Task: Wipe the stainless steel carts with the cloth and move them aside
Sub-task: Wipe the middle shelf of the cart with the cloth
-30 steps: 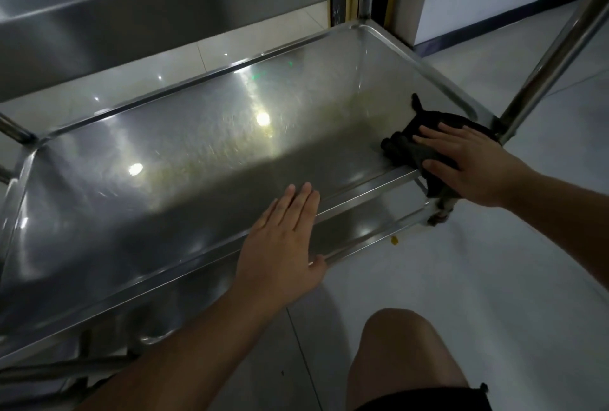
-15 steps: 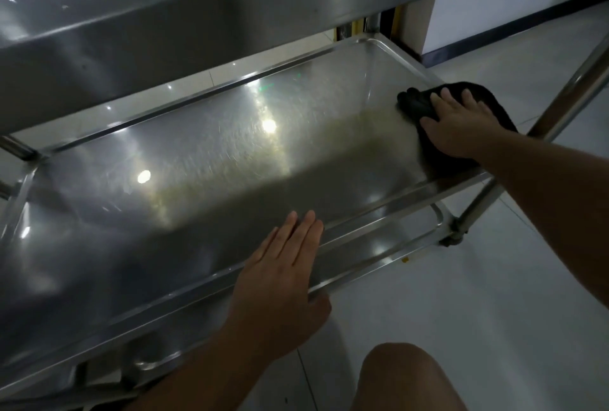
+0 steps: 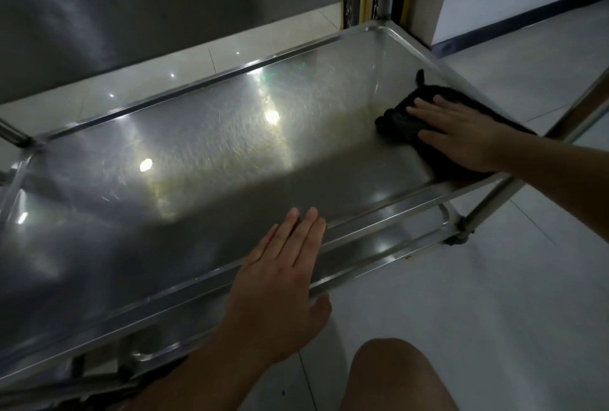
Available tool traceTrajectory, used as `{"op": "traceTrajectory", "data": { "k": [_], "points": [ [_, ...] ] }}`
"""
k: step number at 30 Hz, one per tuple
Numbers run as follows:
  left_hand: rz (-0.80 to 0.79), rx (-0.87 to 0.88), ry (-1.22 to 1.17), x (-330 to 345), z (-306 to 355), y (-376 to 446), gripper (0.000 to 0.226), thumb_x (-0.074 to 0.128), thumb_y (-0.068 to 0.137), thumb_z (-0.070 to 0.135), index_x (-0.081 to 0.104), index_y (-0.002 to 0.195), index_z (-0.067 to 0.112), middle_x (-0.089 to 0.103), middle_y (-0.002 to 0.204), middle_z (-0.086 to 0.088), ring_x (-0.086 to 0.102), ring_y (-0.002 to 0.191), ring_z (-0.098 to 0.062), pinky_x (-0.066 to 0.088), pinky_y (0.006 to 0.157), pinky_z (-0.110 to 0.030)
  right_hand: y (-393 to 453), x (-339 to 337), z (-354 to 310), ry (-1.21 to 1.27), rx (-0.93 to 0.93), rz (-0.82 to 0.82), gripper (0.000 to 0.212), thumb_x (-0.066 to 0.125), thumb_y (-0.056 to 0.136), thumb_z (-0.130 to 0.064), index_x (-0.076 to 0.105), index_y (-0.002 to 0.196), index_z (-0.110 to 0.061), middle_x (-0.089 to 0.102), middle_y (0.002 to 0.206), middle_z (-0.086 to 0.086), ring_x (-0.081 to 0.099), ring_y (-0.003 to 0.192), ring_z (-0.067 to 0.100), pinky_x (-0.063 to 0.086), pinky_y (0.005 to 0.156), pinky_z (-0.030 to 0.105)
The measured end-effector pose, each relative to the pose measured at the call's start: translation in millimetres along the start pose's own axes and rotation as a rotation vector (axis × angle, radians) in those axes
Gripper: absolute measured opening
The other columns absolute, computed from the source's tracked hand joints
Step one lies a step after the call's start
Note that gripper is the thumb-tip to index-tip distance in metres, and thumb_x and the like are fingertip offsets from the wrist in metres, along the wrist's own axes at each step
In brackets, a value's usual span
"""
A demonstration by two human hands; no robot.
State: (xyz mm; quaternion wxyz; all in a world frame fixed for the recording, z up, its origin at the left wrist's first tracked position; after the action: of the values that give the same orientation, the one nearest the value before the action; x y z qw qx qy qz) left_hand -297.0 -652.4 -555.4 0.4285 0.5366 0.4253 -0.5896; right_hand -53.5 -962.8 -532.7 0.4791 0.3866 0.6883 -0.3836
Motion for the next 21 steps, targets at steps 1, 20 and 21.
{"op": "traceTrajectory", "data": {
  "k": [1, 20, 21],
  "points": [
    [-0.002, -0.005, -0.011, -0.9, 0.0, -0.4, 0.104, 0.056, 0.083, 0.055, 0.01, 0.171, 0.022, 0.0, 0.178, 0.007, -0.006, 0.163, -0.012, 0.008, 0.131, -0.037, 13.1, -4.7, 5.5, -0.022, 0.055, 0.062, 0.06, 0.033, 0.109, -0.049, 0.02, 0.165, -0.034, 0.008, 0.172, -0.01, 0.005, 0.16, 0.017, 0.002, 0.126, 0.037],
    [-0.018, -0.005, -0.011, -4.4, 2.5, -0.6, 0.106, 0.06, 0.075, 0.046, 0.019, 0.169, 0.018, 0.01, 0.177, 0.003, 0.001, 0.164, -0.016, 0.015, 0.131, -0.04, 17.3, 7.6, -38.3, -0.065, -0.078, 0.073, 0.06, 0.035, 0.107, -0.051, 0.025, 0.164, -0.035, 0.015, 0.173, -0.008, 0.009, 0.16, 0.021, 0.004, 0.128, 0.046],
    [-0.017, -0.006, -0.008, -4.0, 2.1, -0.2, 0.105, 0.06, 0.076, 0.046, 0.02, 0.169, 0.018, 0.011, 0.177, 0.002, 0.002, 0.164, -0.017, 0.017, 0.131, -0.041, 28.1, 0.4, -17.6, -0.084, 0.034, 0.104, 0.059, 0.035, 0.108, -0.048, 0.025, 0.164, -0.032, 0.017, 0.174, -0.003, 0.012, 0.16, 0.026, 0.007, 0.128, 0.05]
  ]
}}
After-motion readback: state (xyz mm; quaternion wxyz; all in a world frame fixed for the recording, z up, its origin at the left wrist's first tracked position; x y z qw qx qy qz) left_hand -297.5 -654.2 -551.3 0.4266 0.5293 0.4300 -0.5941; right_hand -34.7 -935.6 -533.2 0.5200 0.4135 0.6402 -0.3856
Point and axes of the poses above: each hand's wrist, its own y-axis towards the middle knuckle, its own x-axis out of the palm, z = x × y, the point moved 1 cm from there along y, towards the middle knuckle
